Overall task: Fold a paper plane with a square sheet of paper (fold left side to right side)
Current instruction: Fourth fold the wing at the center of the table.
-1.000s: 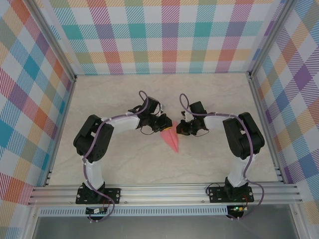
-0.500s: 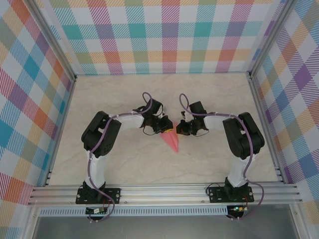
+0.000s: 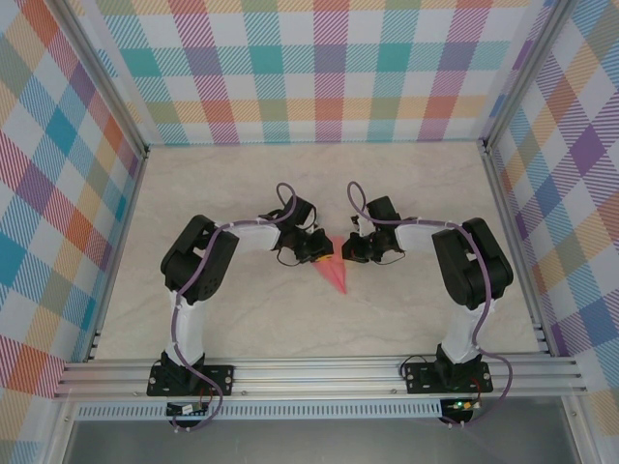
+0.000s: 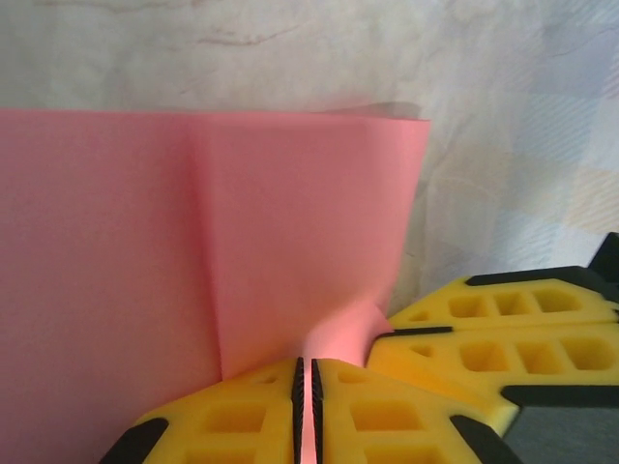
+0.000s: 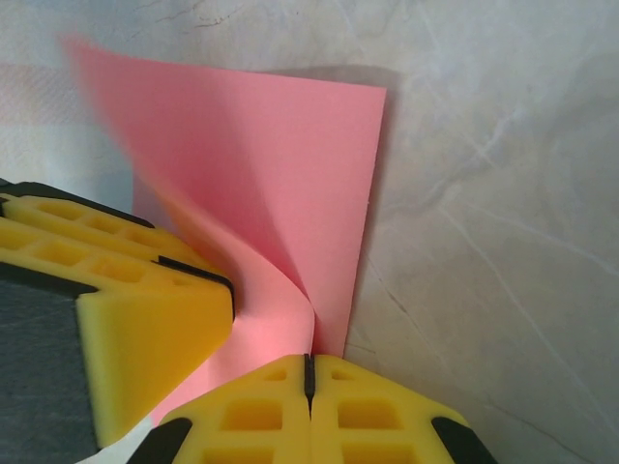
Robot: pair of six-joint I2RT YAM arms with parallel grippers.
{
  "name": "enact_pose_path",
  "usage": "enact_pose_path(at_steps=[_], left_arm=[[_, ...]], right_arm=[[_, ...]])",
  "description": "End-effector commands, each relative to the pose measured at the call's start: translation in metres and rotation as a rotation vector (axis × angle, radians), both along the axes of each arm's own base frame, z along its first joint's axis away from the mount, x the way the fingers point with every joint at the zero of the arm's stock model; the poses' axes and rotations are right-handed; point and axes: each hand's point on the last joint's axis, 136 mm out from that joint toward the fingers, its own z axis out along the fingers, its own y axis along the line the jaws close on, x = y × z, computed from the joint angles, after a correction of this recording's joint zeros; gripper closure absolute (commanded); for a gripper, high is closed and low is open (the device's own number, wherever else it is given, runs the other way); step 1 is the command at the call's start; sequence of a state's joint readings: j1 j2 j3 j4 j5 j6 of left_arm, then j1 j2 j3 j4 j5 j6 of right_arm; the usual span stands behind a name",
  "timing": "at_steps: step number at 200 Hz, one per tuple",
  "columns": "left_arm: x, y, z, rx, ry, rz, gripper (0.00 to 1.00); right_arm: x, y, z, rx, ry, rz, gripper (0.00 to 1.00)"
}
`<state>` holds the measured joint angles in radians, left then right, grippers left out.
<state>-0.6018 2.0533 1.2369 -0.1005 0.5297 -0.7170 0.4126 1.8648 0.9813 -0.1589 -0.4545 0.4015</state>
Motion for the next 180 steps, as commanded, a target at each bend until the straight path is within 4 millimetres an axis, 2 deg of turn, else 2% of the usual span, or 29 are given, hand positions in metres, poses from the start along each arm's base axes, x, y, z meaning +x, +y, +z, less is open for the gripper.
enact_pose_path(at_steps=[1,32,71,97,120,141,160,180], left_arm=[[-0.015,0.006,-0.022,0.05,0.04,-0.008,0.87],[-0.019,0.011,-0.028,0.066,0.05,0.001,0.87],[-0.024,0.014,-0.033,0.072,0.06,0.007,0.88],[-0.025,0.013,-0.034,0.071,0.059,0.006,0.88],[-0.024,0.013,-0.033,0.071,0.058,0.005,0.88],[-0.025,0.014,-0.032,0.075,0.055,0.004,0.88],[-0.023,0.014,-0.031,0.076,0.052,0.007,0.88],[-0.023,0.013,-0.032,0.075,0.052,0.004,0.88]], right_arm=[[-0.012,-0.009,-0.018,-0.072,0.053,0.017,0.97],[-0.006,-0.003,-0.005,-0.045,0.029,0.021,0.95],[0.005,0.0,0.042,-0.012,-0.071,0.018,0.8],[-0.004,-0.005,0.061,-0.009,-0.1,0.017,0.75],[-0.024,0.0,0.067,0.052,-0.07,0.043,0.78],[-0.049,0.023,0.07,0.149,-0.017,0.108,0.85],[-0.062,0.034,0.062,0.158,0.028,0.144,0.87],[-0.065,0.038,0.052,0.155,0.053,0.149,0.87]])
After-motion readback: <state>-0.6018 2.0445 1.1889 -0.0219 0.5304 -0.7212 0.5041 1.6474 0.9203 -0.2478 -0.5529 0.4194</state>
